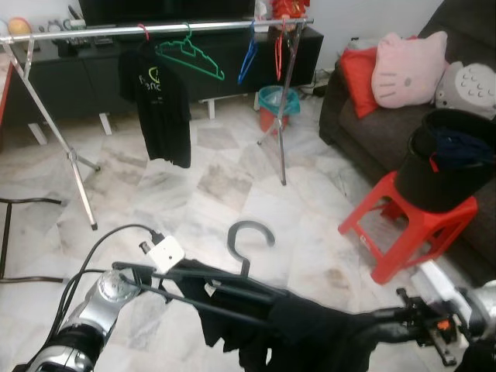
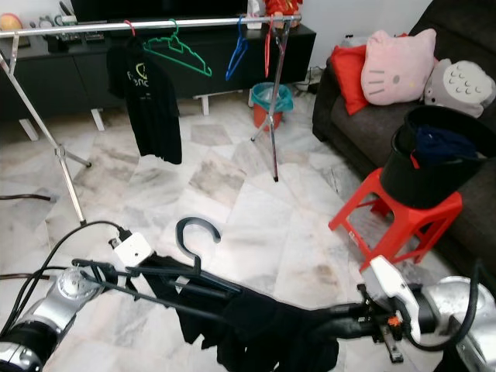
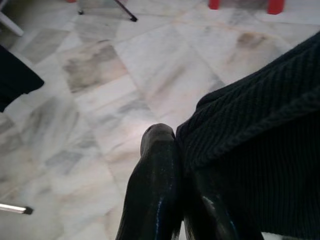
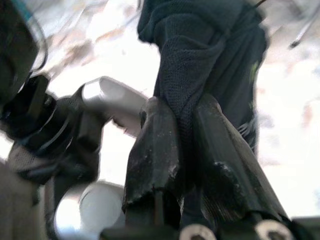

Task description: Hang hanger

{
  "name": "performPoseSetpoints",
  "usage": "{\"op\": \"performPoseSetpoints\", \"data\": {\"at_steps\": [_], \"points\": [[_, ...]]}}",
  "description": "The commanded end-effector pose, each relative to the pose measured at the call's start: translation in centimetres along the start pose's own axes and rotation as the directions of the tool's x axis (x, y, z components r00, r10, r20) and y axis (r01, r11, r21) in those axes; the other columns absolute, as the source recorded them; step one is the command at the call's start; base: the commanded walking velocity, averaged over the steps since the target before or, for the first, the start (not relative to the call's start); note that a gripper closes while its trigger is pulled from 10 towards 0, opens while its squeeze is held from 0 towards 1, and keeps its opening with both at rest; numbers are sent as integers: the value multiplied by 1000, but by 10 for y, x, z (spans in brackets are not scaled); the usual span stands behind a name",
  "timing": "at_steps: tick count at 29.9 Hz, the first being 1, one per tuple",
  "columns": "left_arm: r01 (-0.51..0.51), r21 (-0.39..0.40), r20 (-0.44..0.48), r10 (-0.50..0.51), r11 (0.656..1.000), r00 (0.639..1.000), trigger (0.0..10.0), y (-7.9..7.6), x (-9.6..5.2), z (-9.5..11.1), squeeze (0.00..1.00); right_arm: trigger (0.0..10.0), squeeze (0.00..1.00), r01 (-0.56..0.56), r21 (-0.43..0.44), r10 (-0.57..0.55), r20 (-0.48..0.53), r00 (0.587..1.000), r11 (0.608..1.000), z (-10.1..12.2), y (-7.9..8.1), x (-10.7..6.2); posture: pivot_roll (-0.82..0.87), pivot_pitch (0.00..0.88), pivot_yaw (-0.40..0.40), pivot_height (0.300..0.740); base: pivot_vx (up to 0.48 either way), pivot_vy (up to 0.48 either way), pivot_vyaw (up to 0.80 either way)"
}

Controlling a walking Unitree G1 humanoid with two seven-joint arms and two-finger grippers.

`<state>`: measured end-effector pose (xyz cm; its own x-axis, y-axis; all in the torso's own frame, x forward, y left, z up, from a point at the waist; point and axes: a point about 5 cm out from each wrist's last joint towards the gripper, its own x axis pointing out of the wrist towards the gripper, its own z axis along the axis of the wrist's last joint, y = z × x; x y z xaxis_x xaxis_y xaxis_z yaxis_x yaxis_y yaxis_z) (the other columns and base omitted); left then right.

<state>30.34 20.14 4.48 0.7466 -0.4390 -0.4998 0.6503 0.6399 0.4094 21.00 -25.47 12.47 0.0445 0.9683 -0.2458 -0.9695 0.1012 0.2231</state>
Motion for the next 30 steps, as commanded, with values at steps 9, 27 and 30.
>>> {"op": "performPoseSetpoints", "data": {"at_steps": [9,27,30], "points": [[-369,-28,-161,360,929,919,10000,45,-30,-32,0,10000,0,239,2,-236,184,954,971,-16,-15,26,-40,0,-5,740,0,0,0],[-426,-124,-97,416,896,904,10000,48,-25,-21,0,10000,0,151,61,-161,225,961,987,-30,-5,49,-39,0,-4,740,0,0,0],[-422,-128,-94,412,898,906,10000,47,-24,-21,0,10000,0,151,61,-161,226,961,987,-30,-6,49,-39,0,-3,740,0,0,0]]}}
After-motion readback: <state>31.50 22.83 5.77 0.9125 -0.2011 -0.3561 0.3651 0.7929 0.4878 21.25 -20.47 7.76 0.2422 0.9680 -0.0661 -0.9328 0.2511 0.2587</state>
